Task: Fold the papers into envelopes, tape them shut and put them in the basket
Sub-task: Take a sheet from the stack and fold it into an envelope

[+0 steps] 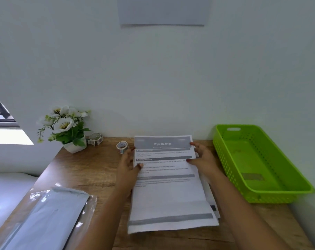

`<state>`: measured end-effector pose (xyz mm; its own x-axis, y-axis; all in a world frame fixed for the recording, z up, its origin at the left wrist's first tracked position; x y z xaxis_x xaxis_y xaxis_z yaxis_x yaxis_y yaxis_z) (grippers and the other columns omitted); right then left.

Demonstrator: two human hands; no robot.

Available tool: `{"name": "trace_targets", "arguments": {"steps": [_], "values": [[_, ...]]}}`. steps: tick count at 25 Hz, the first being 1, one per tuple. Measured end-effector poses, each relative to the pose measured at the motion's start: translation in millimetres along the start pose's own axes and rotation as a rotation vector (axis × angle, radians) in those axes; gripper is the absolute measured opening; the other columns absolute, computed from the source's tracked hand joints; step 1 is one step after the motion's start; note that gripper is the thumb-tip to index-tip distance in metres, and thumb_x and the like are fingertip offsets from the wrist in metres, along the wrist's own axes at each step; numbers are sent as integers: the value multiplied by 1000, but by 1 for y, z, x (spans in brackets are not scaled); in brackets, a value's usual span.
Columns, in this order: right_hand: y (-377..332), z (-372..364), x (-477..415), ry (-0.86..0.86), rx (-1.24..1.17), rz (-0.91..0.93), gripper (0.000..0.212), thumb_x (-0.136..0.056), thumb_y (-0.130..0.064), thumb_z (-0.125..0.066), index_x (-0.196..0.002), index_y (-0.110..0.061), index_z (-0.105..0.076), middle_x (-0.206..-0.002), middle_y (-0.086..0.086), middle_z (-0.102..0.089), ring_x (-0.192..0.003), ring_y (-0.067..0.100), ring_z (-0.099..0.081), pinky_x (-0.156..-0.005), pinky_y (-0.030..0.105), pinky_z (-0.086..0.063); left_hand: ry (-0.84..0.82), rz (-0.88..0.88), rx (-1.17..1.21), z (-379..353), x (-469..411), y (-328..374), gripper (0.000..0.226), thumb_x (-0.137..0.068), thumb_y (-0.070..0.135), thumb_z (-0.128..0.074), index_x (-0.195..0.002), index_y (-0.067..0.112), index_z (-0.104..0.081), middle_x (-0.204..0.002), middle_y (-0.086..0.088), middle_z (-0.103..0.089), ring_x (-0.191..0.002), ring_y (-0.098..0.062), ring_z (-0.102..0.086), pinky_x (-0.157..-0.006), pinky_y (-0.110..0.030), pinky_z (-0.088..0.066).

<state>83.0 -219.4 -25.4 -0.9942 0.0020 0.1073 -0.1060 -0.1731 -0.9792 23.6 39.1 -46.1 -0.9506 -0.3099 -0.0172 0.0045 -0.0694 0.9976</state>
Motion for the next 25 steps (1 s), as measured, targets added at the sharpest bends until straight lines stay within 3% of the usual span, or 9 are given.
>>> {"name": "trace_targets", "arguments": {"steps": [3,8,12,14,17,20,22,25], "values": [[20,-2,12,-129,-211,-30,53,-80,17,-60,-122,-13,-56,-116,16,-65,-102,28,-64,-85,43,-55,-10,23,190,8,9,-6,44,-86,-3,-60,-121,24,-54,-108,-5,-71,-94,-25,-70,-75,-43,-59],[26,2,38,-182,-323,86,42,-84,16,-55,-112,-15,-62,-101,7,-72,-90,19,-69,-67,29,-58,-18,-97,366,15,28,0,31,-87,-6,-56,-110,15,-61,-96,-9,-72,-78,-20,-71,-61,-31,-59],[2,17,51,-83,-212,337,44,-82,18,-55,-116,-9,-62,-105,12,-68,-93,22,-66,-88,35,-54,-14,-239,315,6,52,8,28,-86,-13,-54,-107,5,-61,-86,-7,-68,-65,-5,-66,-54,-15,-52],[-4,16,67,-61,-184,404,44,-82,18,-56,-117,-7,-62,-111,15,-66,-98,26,-64,-93,38,-51,-5,-289,245,9,69,9,24,-87,-13,-54,-100,6,-62,-83,-5,-66,-71,-10,-65,-59,-17,-54],[-5,8,93,-37,-69,461,39,-83,15,-57,-114,-9,-63,-112,14,-67,-95,22,-64,-86,30,-53,8,-308,191,19,77,6,23,-87,-4,-60,-85,17,-68,-88,-9,-68,-88,-30,-65,-76,-41,-58],[-3,11,112,39,5,529,38,-83,9,-62,-104,-22,-66,-112,11,-68,-98,23,-65,-87,33,-54,25,-357,75,22,85,7,21,-84,8,-68,-79,28,-72,-92,-10,-69,-95,-34,-65,-85,-53,-54],[-4,20,116,107,37,564,35,-82,2,-67,-96,-30,-67,-110,9,-69,-102,25,-65,-91,42,-53,0,-386,53,17,95,13,16,-84,10,-68,-80,25,-73,-90,-11,-70,-95,-35,-64,-87,-51,-54],[-4,26,117,167,170,604,20,-80,-12,-73,-85,-31,-70,-104,3,-69,-102,26,-63,-90,44,-52,66,-540,-112,16,103,26,8,-84,13,-69,-80,20,-72,-91,-4,-64,-96,-26,-60,-83,-27,-53]]}}
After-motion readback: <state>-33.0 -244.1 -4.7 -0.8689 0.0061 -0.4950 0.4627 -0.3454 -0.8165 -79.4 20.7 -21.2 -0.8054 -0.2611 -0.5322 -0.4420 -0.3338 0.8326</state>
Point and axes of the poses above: each hand's wrist, its own x-axis away from the middle knuckle, its own z-axis out of the back of the hand, y = z × x, the point moved 6 cm from there along -x, towards the middle knuckle
